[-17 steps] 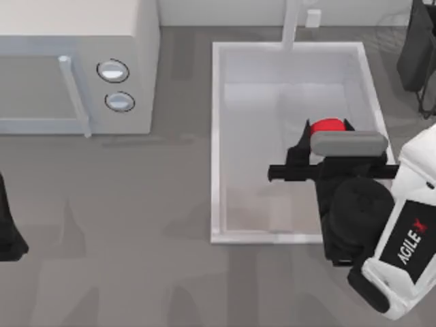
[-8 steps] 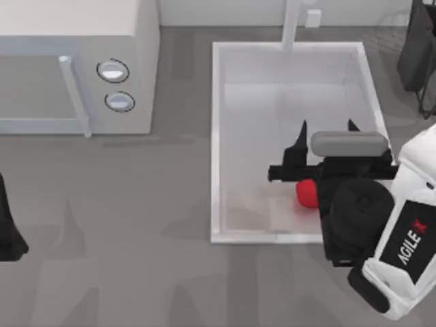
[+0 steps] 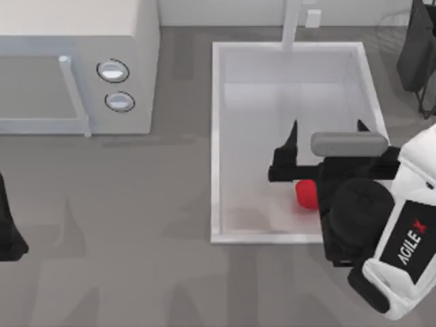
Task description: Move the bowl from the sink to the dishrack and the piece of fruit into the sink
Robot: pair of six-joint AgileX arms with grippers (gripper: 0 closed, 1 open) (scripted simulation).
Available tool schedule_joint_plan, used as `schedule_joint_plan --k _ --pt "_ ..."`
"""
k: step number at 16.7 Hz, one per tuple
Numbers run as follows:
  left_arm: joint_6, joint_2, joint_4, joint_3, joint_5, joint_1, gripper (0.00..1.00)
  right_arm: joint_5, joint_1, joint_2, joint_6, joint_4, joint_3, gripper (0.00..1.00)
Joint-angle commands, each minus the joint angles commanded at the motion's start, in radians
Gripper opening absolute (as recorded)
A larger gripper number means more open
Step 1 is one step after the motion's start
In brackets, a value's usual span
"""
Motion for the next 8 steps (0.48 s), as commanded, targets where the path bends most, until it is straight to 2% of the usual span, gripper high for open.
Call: schedule_joint_plan --k 4,8 --pt "0.000 0.000 0.000 0.000 0.000 0.000 1.00 -0.008 -0.002 -0.010 0.001 -0.008 -0.006 1.00" --pt "0.000 0.000 0.000 0.000 0.000 0.000 1.00 -0.116 -0.043 -0.156 0.014 -0.121 -0.100 1.00"
